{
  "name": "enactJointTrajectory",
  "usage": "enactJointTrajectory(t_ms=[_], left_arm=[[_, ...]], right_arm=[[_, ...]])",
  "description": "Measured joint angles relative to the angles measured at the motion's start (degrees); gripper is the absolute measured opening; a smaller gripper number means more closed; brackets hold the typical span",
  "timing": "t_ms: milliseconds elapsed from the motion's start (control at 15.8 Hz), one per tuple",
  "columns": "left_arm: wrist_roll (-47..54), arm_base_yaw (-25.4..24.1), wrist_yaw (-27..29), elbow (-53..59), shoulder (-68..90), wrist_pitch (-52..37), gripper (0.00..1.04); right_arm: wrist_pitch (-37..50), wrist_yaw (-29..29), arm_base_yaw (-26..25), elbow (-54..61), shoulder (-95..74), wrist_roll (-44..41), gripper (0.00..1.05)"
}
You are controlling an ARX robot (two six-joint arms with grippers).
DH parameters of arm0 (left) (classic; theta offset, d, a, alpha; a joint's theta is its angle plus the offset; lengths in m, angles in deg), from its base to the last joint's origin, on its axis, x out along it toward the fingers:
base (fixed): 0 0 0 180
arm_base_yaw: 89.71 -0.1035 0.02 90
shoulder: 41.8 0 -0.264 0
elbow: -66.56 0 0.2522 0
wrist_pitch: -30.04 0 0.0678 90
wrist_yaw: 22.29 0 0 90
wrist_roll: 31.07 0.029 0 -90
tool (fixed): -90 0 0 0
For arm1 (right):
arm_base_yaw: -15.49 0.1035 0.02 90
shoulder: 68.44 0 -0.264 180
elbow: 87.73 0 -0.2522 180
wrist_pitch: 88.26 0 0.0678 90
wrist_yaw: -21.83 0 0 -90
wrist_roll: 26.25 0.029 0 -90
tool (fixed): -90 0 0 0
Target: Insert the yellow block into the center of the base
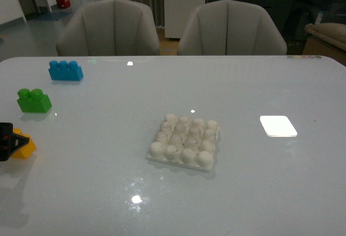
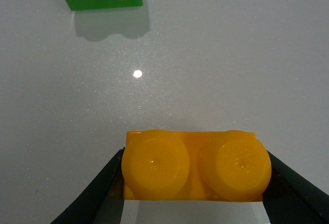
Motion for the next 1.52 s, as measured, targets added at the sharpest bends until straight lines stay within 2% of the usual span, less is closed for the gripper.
enactJointTrajectory(t_ms=[190, 506, 695, 885, 1074, 1264, 1517], left_arm=[[-0.83, 2.32, 0.2, 3.87, -5.84, -1.36, 0.65], [-4.52, 10.97, 3.5, 11.85, -15.82, -1.38, 0.65], [-8.28, 23.45, 7.54, 13.0, -22.64, 0.13, 0.65], [-12.87, 36.28, 13.07, 9.29, -19.28, 2.25, 0.65], [-16.44, 44.89, 17.94, 2.21, -12.59, 3.58, 0.65], [-18.67, 47.87, 21.18, -4.35, -6.16, 5.31, 0.65], [-20.0, 46.9, 23.8, -12.85, 1.51, 7.45, 0.65]], right_arm=[[0.0, 0.0, 0.0, 0.0, 0.0, 0.0, 0.98], [0.0, 0.0, 0.0, 0.0, 0.0, 0.0, 0.98], [0.0, 0.0, 0.0, 0.0, 0.0, 0.0, 0.98], [0.0, 0.0, 0.0, 0.0, 0.0, 0.0, 0.98], [0.0, 0.0, 0.0, 0.0, 0.0, 0.0, 0.98], [0.0, 0.0, 0.02, 0.0, -0.02, 0.0, 0.98], [0.0, 0.0, 0.0, 0.0, 0.0, 0.0, 0.98]])
